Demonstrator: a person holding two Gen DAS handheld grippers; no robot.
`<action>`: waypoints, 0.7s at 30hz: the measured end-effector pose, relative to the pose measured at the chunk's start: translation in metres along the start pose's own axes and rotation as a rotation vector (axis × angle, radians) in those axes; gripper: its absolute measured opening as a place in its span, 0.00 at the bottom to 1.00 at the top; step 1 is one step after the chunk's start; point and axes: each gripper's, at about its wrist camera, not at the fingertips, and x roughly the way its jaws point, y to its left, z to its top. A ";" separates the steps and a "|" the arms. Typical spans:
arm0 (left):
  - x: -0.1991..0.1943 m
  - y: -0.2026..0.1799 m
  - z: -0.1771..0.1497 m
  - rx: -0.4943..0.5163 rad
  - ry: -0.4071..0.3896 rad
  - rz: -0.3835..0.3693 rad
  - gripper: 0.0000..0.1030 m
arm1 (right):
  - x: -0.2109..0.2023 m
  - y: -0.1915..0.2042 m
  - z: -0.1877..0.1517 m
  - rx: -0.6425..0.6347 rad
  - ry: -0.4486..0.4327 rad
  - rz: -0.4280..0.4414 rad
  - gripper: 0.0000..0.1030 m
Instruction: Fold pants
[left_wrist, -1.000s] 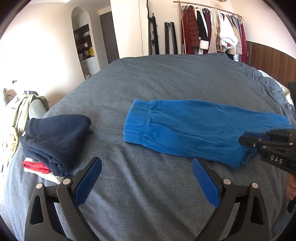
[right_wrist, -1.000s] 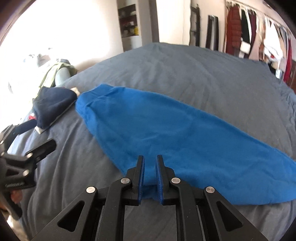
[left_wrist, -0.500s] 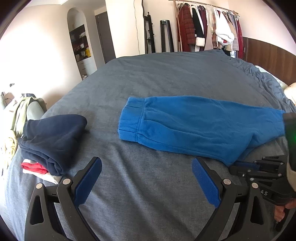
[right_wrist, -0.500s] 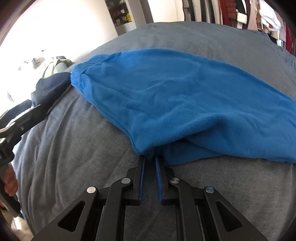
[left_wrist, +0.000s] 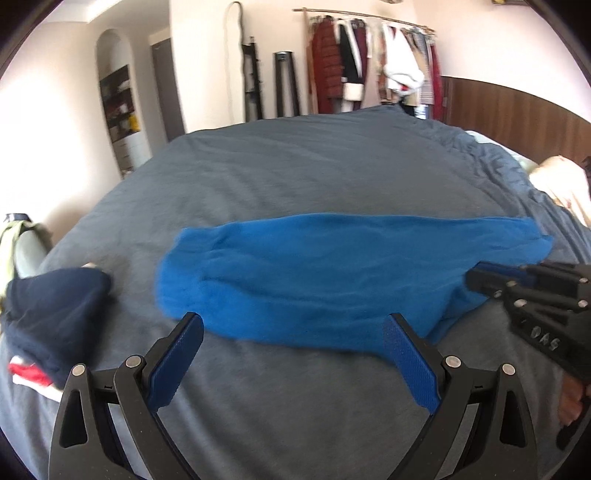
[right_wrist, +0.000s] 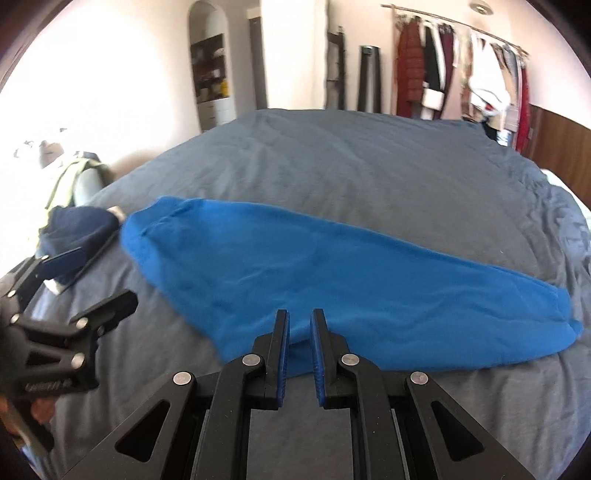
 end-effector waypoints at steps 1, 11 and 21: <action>0.001 -0.005 0.002 0.008 0.000 -0.014 0.95 | 0.002 -0.005 0.001 0.009 0.010 -0.003 0.13; 0.008 -0.059 -0.013 0.237 -0.021 -0.131 0.90 | -0.009 -0.055 -0.036 0.099 0.054 -0.077 0.14; -0.005 -0.113 -0.007 0.138 -0.010 -0.098 0.90 | -0.048 -0.172 -0.050 0.453 -0.071 -0.212 0.28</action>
